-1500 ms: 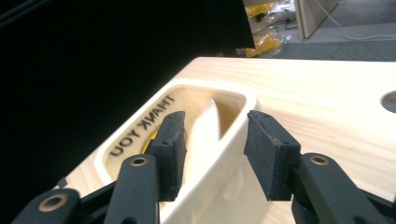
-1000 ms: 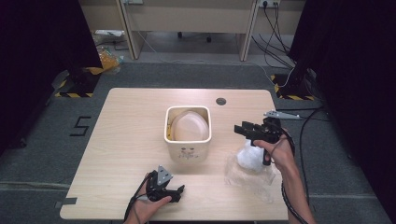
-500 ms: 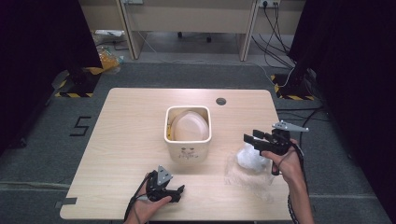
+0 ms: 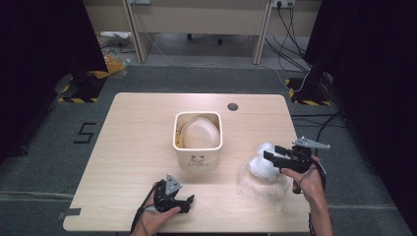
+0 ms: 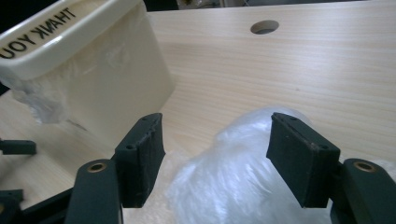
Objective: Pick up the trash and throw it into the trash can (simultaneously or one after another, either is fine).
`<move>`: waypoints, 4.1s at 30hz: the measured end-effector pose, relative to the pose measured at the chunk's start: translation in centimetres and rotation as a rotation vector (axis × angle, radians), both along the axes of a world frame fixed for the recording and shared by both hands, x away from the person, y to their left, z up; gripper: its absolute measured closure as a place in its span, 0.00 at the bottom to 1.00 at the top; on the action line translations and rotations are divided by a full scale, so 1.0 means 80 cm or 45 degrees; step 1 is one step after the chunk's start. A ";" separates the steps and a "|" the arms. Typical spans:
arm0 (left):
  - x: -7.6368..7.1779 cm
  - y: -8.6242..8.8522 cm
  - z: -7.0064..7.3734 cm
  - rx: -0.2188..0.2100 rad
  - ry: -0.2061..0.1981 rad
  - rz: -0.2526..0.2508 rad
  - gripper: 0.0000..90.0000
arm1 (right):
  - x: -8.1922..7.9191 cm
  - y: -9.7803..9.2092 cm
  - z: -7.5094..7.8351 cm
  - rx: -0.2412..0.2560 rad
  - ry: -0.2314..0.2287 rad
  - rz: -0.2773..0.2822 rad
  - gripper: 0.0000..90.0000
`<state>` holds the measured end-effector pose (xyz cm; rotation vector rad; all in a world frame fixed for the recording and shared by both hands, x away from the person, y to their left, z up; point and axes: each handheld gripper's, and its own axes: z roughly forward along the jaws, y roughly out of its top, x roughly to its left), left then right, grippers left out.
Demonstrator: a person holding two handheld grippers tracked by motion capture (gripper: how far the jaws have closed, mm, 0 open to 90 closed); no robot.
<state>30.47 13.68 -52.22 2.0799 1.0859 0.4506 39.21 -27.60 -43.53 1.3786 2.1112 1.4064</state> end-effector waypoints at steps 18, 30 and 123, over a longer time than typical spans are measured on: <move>0.000 0.000 0.000 -0.001 -0.001 0.001 0.15 | 0.000 -0.014 -0.007 -0.116 -0.031 -0.076 0.24; -0.001 0.001 0.000 -0.001 0.000 0.000 0.15 | 0.008 -0.002 -0.036 -0.279 0.051 -0.045 0.19; -0.001 0.001 0.000 -0.003 -0.004 0.007 0.15 | 0.096 0.221 0.108 -0.054 -0.070 0.443 0.66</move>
